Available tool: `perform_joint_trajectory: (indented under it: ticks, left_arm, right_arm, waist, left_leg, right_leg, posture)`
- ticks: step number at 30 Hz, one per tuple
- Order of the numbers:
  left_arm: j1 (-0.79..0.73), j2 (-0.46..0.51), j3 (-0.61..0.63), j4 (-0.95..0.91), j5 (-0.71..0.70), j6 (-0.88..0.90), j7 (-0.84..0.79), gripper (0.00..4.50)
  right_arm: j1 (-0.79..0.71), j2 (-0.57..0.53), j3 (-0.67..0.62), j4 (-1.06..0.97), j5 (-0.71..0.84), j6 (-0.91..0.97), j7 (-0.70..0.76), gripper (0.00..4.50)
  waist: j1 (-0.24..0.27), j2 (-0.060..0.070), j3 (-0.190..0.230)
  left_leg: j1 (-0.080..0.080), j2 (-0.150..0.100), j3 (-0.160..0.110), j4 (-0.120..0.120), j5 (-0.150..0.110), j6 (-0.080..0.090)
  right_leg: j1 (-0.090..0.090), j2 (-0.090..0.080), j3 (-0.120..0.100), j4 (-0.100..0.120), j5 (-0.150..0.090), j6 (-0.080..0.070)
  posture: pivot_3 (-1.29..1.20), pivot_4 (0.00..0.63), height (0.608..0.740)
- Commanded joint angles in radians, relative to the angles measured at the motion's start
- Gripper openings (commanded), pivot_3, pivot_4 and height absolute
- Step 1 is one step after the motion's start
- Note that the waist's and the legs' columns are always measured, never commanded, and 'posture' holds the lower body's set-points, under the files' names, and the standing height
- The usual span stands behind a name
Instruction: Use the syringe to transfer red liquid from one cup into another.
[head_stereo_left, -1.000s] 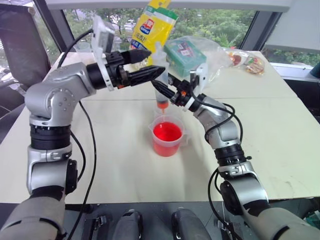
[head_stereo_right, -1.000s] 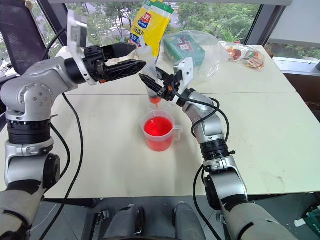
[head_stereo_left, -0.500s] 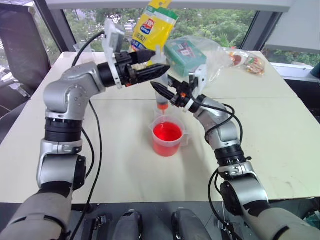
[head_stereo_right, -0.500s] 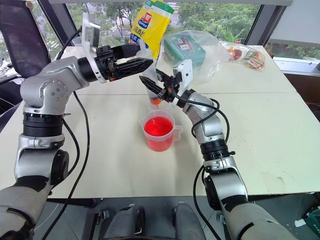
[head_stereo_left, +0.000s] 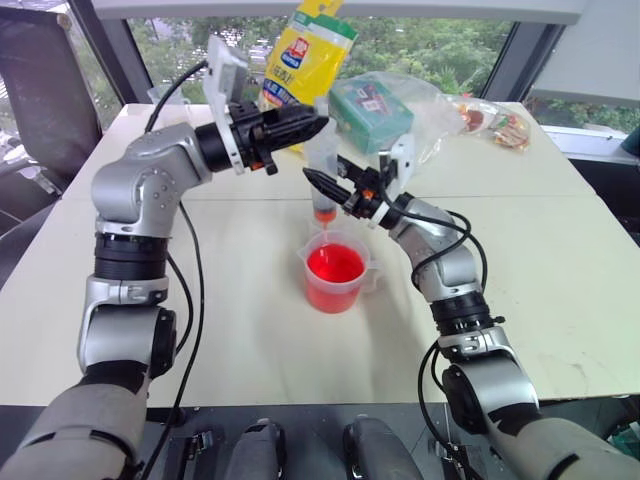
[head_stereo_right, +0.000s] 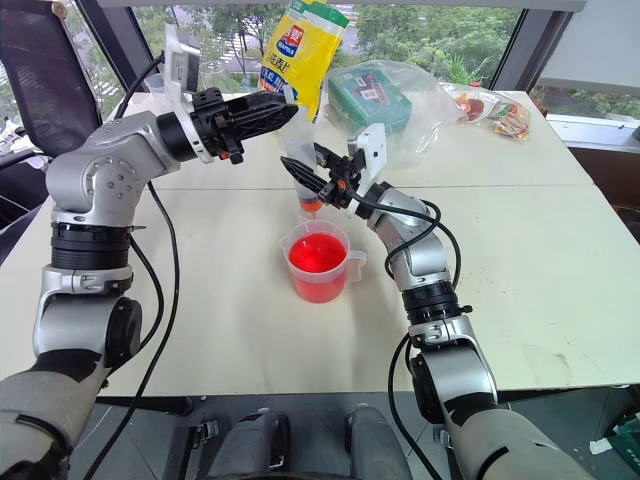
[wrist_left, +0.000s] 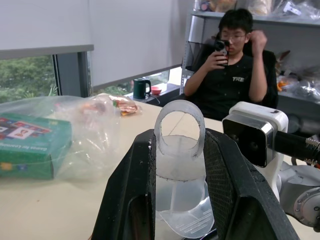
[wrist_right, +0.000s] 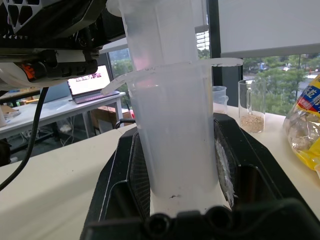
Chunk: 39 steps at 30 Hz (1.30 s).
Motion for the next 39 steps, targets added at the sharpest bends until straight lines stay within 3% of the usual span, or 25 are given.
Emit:
perform_joint_trajectory:
  ticks: [1, 28, 39]
  left_arm:
    - [0.018, -0.014, -0.045, -0.056, 0.006, -0.004, -0.037, 0.8]
    - [0.132, -0.038, -0.09, -0.094, 0.067, -0.016, -0.044, 0.8]
    - [0.115, -0.028, -0.051, -0.102, 0.064, -0.012, -0.028, 0.8]
  right_arm:
    - [-0.037, 0.002, -0.014, -0.05, 0.013, -0.003, -0.003, 1.38]
    - [-0.07, -0.027, -0.05, -0.152, 0.047, 0.073, -0.011, 1.38]
    - [-0.06, -0.034, -0.048, -0.11, 0.029, 0.074, -0.006, 1.38]
  waist:
    - [0.0, 0.0, 0.0]
    - [0.001, 0.0, 0.0]
    - [0.001, 0.0, 0.0]
  left_leg:
    - [0.0, 0.0, 0.0, 0.0, 0.0, 0.0]
    - [0.0, 0.0, 0.0, 0.0, 0.0, 0.0]
    - [0.0, 0.0, 0.0, 0.0, 0.0, 0.0]
  right_leg:
    - [0.0, 0.0, 0.0, 0.0, 0.0, 0.0]
    - [0.0, 0.0, 0.0, 0.0, 0.0, 0.0]
    - [0.0, 0.0, 0.0, 0.0, 0.0, 0.0]
  posture:
    - [0.0, 0.15, 0.74]
    - [0.0, 0.15, 0.74]
    - [0.0, 0.15, 0.74]
